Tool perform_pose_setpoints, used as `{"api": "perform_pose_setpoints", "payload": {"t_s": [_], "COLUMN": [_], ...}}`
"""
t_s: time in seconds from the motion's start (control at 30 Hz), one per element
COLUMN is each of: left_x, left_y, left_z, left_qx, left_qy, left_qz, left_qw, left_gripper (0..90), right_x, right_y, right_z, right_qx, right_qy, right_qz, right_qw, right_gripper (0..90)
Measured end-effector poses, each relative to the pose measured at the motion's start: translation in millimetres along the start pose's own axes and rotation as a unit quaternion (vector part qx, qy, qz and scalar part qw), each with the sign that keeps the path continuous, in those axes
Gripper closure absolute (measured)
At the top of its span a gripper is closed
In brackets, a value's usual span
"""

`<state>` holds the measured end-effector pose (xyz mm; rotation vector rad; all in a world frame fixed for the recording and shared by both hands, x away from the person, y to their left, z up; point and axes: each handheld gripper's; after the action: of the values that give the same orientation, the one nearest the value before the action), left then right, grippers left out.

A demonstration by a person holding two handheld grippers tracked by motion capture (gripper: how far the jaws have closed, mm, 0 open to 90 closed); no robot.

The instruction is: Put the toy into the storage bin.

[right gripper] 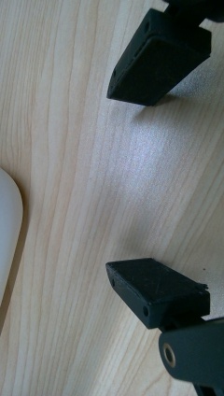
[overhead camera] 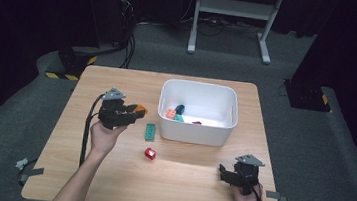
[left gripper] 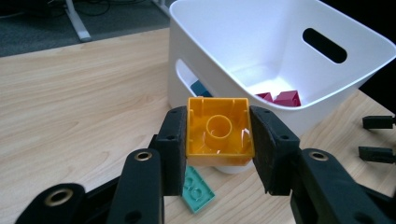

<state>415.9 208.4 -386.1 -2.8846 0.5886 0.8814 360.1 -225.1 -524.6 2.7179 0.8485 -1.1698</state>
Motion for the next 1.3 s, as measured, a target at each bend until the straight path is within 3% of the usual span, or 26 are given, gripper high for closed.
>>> {"api": "perform_pose_setpoints", "payload": {"t_s": [0.37,0.77,1.3], "left_x": [1.1,19.0,45.7], "left_y": [15.4,38.0,61.7], "left_z": [-23.9,-41.9,-48.7], "left_qx": [0.006,0.017,0.039], "left_qy": [0.009,0.001,-0.023], "left_qz": [0.028,0.065,0.07], "left_qw": [0.9995,0.9978,0.9965], "left_gripper": [58.6,58.5,58.3], "right_x": [0.0,0.0,0.0], "right_y": [0.0,0.1,0.1], "right_z": [0.0,0.0,0.0], "right_qx": [0.0,0.0,0.0], "right_qy": [0.0,0.0,0.0], "right_qz": [0.0,0.0,0.0], "right_qw": [1.0,1.0,1.0], "right_gripper": [14.9,15.0,14.9]}}
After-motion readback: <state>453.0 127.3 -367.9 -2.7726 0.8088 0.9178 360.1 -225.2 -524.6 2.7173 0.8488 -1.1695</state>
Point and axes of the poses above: each handheld gripper's, and its own axes: x roughly forward along the jaws, z roughly out of its underside, y roughly to its right, and after that the axes turned 14 degrees about -z, right-handed
